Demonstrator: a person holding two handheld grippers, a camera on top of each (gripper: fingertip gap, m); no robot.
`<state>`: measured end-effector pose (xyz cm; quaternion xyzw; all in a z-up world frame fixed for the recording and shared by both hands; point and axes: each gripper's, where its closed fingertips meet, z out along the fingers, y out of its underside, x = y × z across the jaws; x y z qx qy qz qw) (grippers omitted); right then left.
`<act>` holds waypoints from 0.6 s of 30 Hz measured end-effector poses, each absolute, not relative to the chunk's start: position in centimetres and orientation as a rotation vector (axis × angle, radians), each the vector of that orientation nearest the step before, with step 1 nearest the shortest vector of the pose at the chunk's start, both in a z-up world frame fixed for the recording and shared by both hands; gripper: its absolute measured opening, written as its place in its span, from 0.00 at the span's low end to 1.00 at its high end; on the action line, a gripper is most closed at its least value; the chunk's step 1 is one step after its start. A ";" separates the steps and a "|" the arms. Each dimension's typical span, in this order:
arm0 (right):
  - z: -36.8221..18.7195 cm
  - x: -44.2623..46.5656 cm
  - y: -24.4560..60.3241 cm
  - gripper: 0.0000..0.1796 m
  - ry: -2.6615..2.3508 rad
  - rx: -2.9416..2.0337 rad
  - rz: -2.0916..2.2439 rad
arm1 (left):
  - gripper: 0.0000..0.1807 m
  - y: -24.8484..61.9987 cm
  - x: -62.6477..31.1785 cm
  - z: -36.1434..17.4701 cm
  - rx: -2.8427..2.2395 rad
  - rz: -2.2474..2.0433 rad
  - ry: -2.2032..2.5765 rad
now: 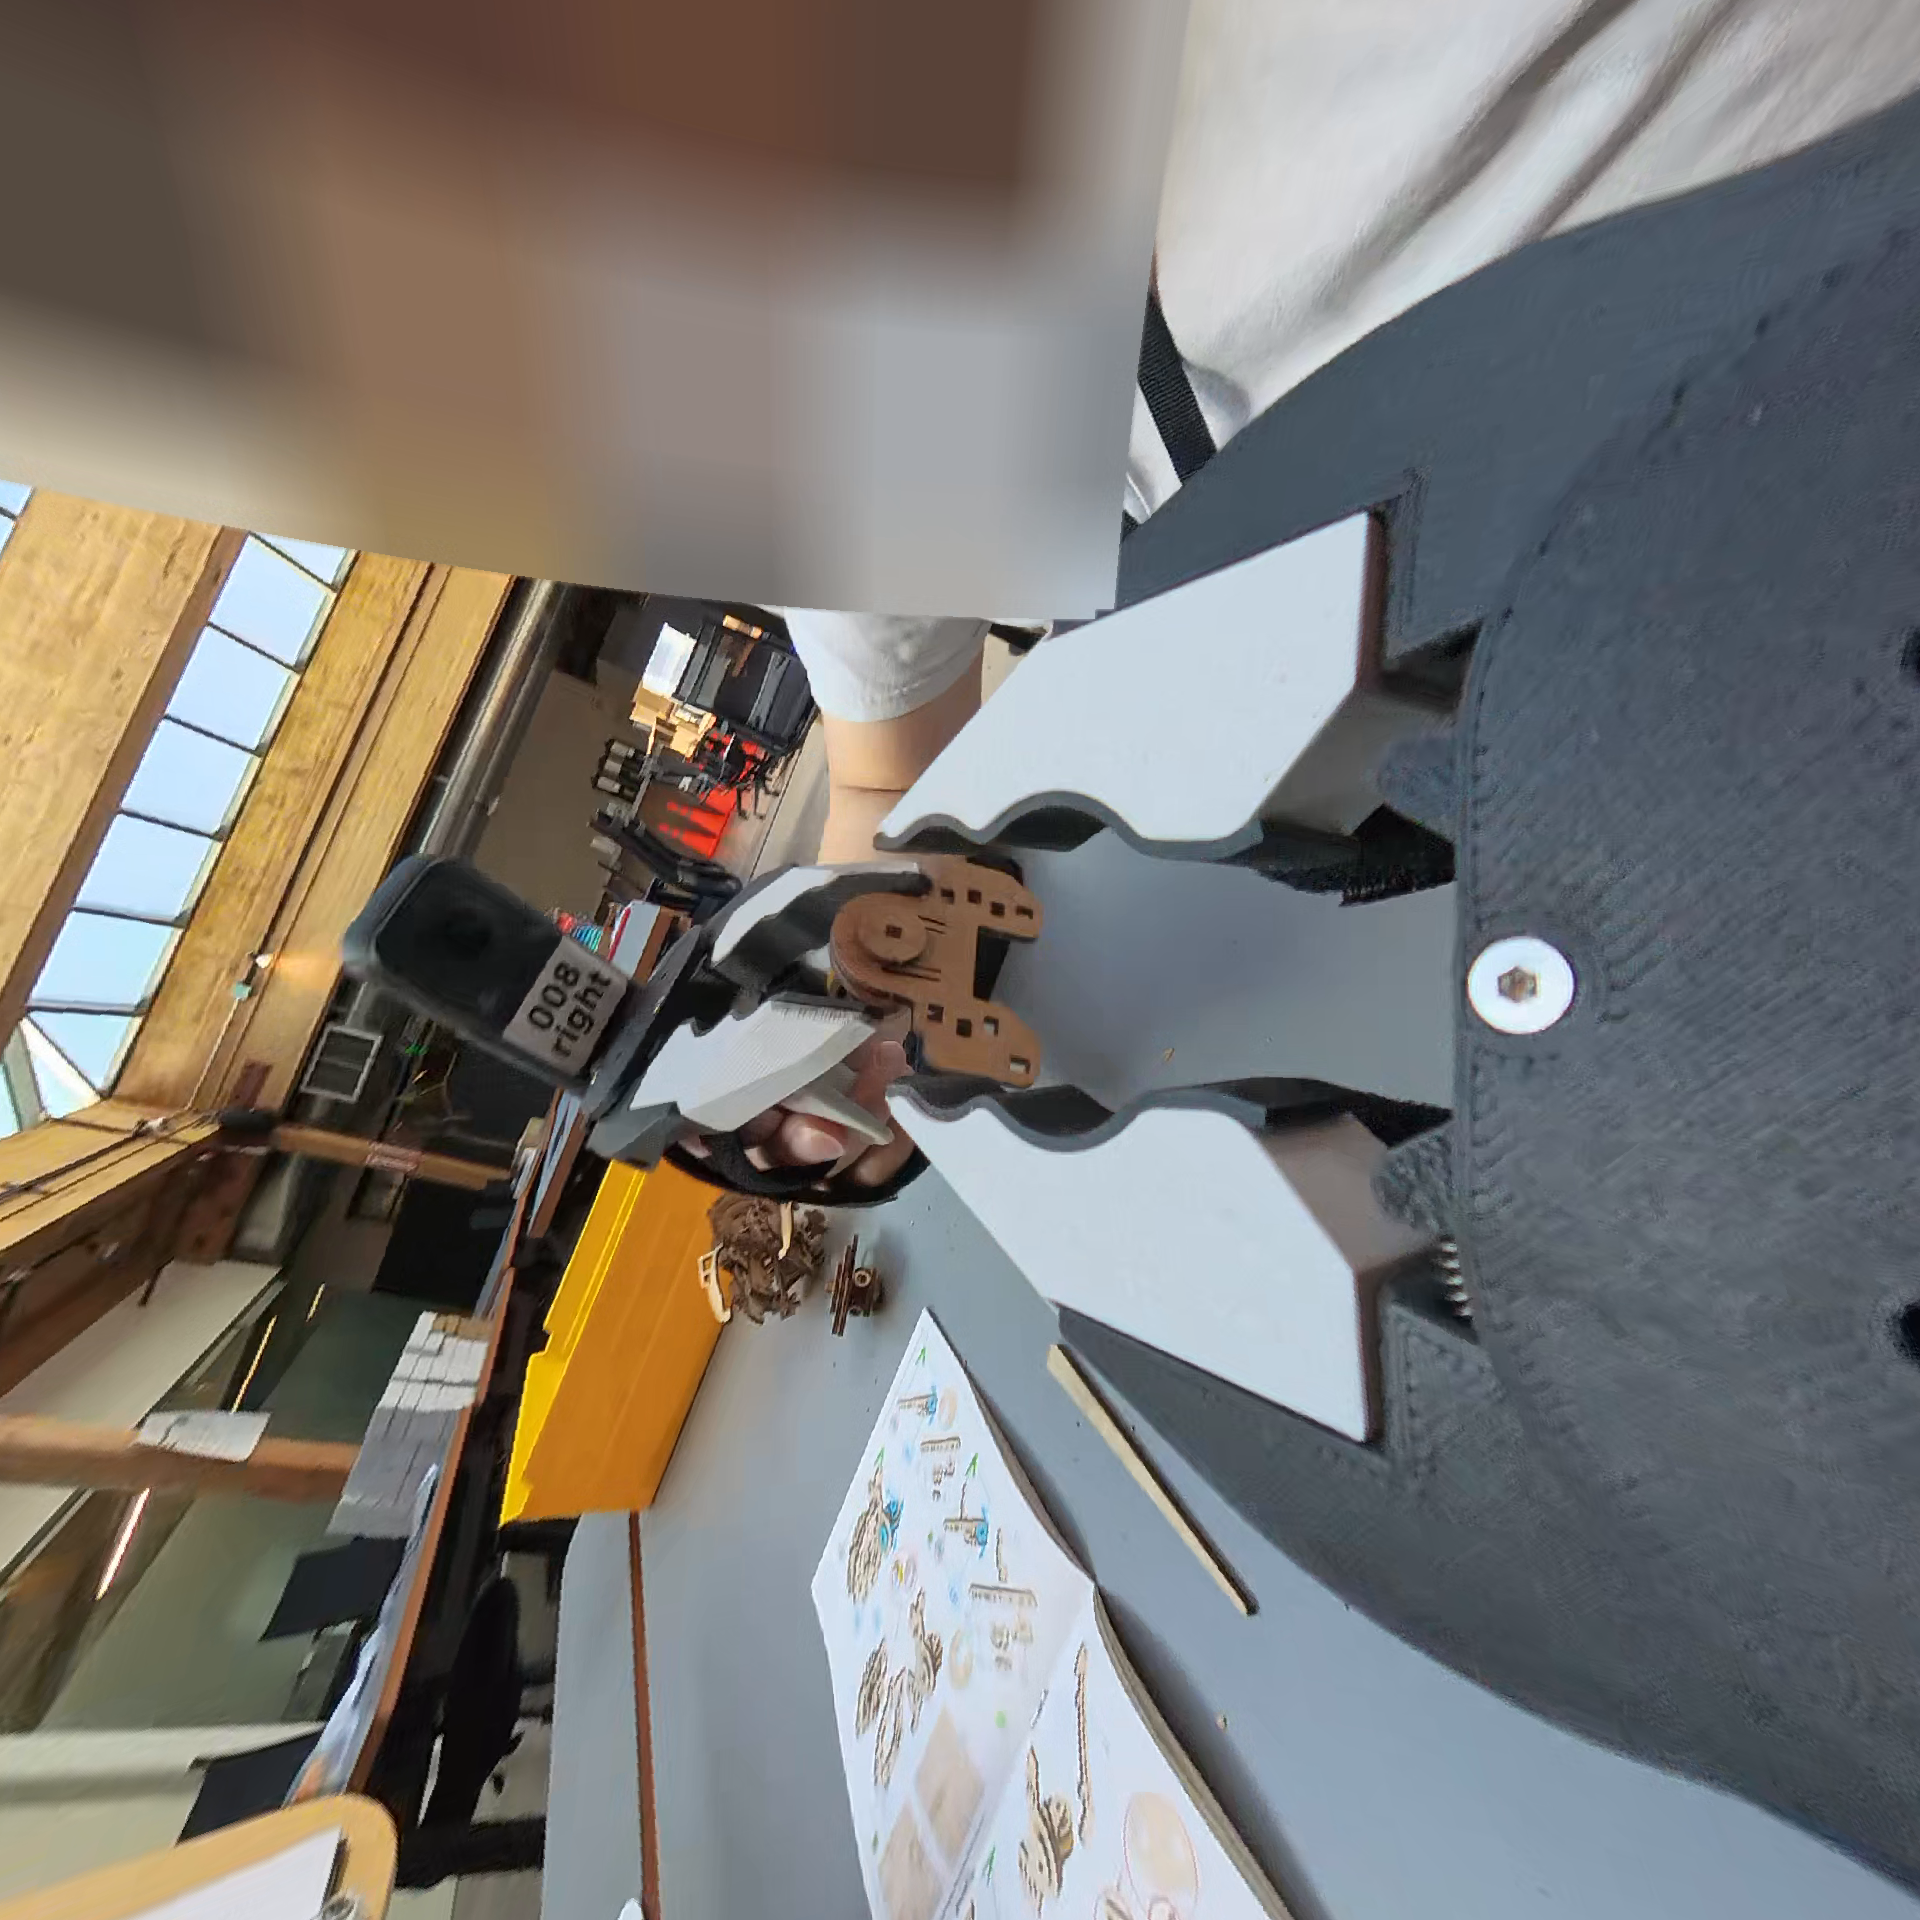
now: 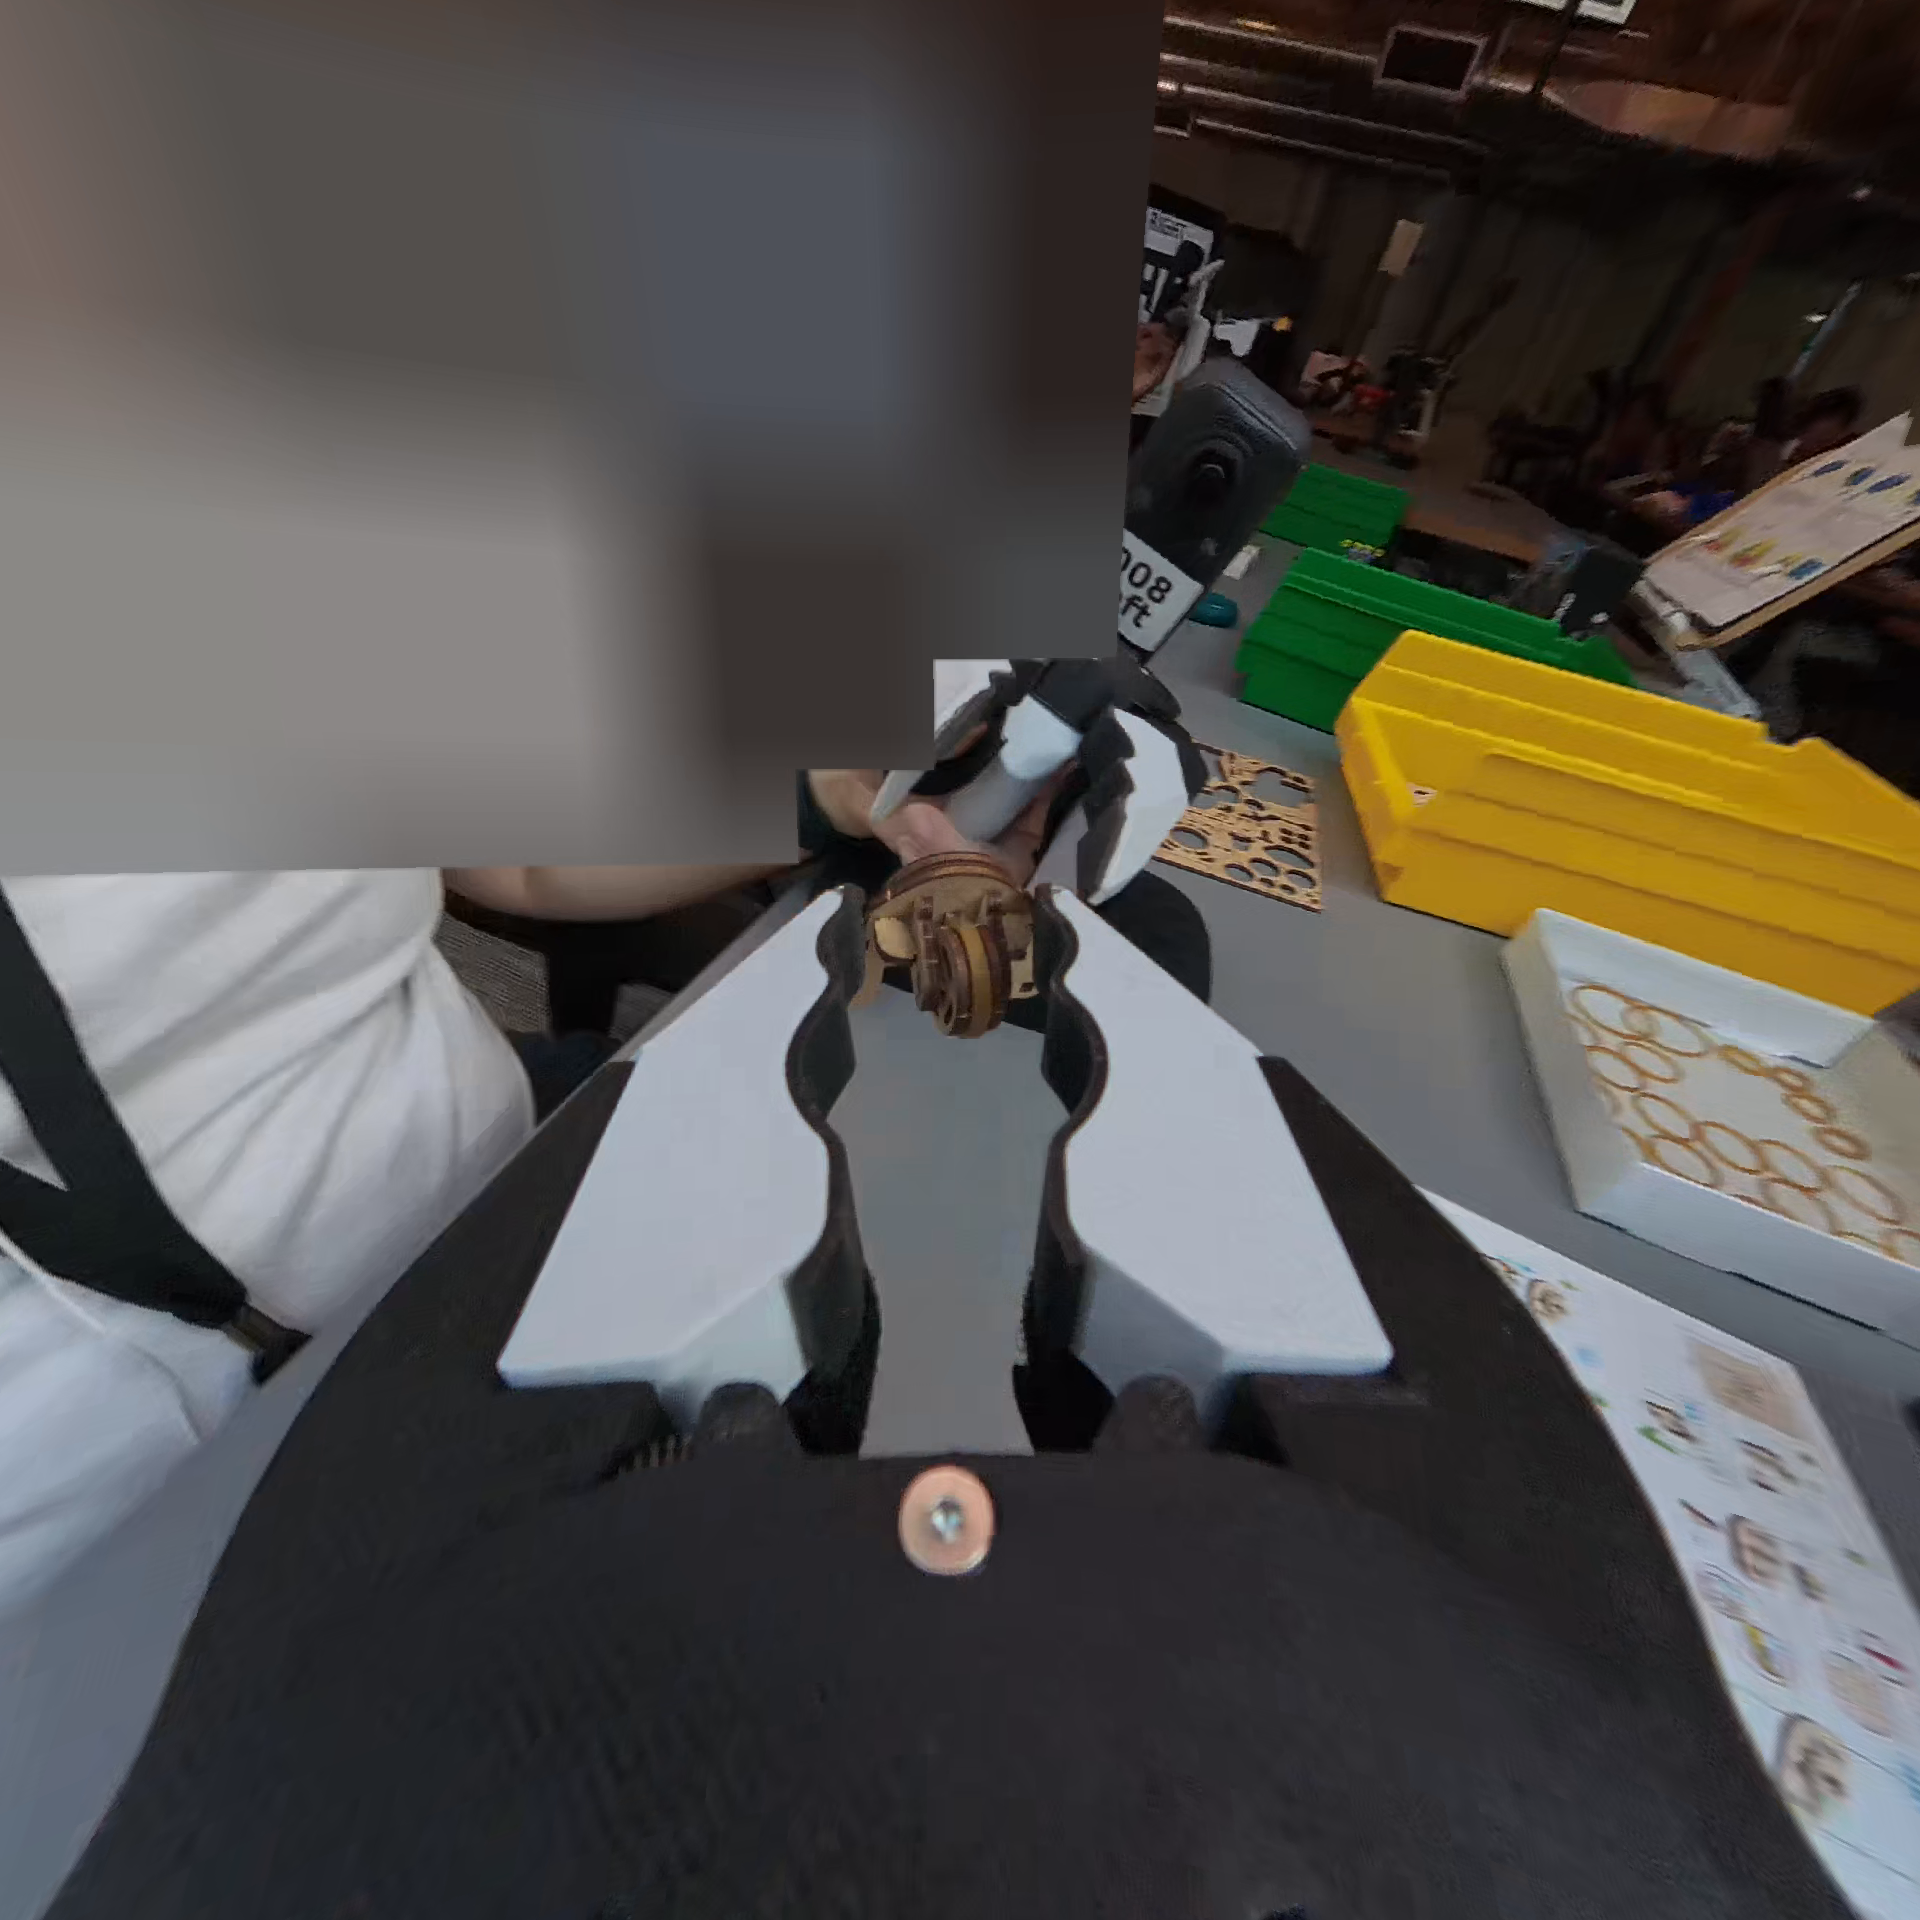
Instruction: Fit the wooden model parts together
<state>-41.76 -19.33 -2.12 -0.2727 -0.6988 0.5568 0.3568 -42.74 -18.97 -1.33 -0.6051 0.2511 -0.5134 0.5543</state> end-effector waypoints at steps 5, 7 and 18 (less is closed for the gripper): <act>-4.0 -42.9 -18.9 0.18 -1.853 -0.617 1.014 | 0.15 -19.2 -42.0 -2.1 -1.479 -1.005 0.579; -4.6 -43.1 -19.1 0.17 -1.874 -0.624 0.989 | 0.11 -18.9 -41.7 -3.0 -1.503 -0.842 0.642; -4.6 -43.3 -18.9 0.17 -1.869 -0.662 0.982 | 0.10 -18.6 -42.0 -4.6 -1.500 -0.463 0.819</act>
